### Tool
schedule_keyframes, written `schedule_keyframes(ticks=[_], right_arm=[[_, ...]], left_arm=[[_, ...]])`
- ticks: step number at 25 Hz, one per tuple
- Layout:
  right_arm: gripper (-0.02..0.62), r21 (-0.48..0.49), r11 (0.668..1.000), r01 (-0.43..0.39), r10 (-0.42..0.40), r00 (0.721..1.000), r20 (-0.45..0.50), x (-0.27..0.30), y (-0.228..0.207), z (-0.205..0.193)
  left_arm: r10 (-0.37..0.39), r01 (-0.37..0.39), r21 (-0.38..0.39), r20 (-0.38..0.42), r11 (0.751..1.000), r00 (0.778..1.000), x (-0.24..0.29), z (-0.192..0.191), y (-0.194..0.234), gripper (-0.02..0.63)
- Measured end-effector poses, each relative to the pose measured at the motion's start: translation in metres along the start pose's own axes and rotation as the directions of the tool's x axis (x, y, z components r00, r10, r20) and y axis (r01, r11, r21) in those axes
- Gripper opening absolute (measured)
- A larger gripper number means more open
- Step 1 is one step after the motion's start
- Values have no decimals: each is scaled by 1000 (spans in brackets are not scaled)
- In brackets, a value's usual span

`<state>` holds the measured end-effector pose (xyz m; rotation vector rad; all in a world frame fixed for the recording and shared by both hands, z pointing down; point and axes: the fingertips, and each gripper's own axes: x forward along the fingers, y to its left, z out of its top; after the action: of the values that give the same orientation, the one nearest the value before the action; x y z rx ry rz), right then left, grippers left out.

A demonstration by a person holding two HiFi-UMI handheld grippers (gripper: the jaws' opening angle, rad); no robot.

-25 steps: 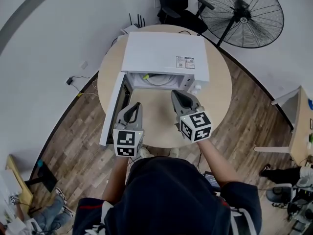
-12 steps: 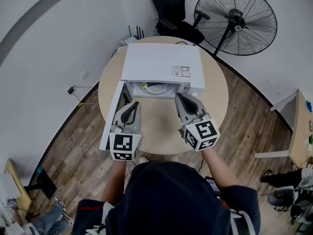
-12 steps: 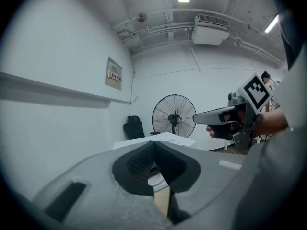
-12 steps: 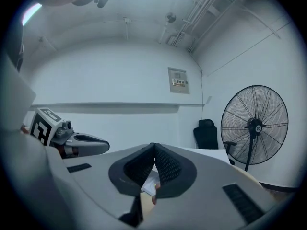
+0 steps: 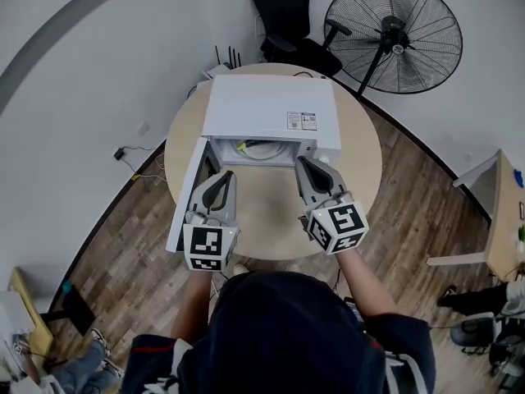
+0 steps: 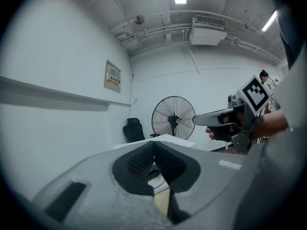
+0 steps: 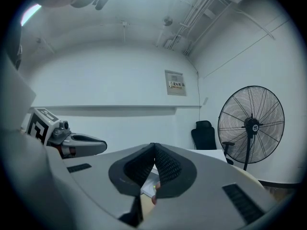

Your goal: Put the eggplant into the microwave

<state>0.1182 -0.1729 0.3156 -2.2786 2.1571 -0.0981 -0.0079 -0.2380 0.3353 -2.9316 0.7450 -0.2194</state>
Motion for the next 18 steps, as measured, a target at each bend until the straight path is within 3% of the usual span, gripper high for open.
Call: schedule_keyframes(ticks=[18], right_arm=[[12, 28, 999, 20, -20, 1000, 8, -4, -4, -4]], left_arm=[[-16, 16, 10, 2, 1000, 1000, 0, 1, -9, 14]])
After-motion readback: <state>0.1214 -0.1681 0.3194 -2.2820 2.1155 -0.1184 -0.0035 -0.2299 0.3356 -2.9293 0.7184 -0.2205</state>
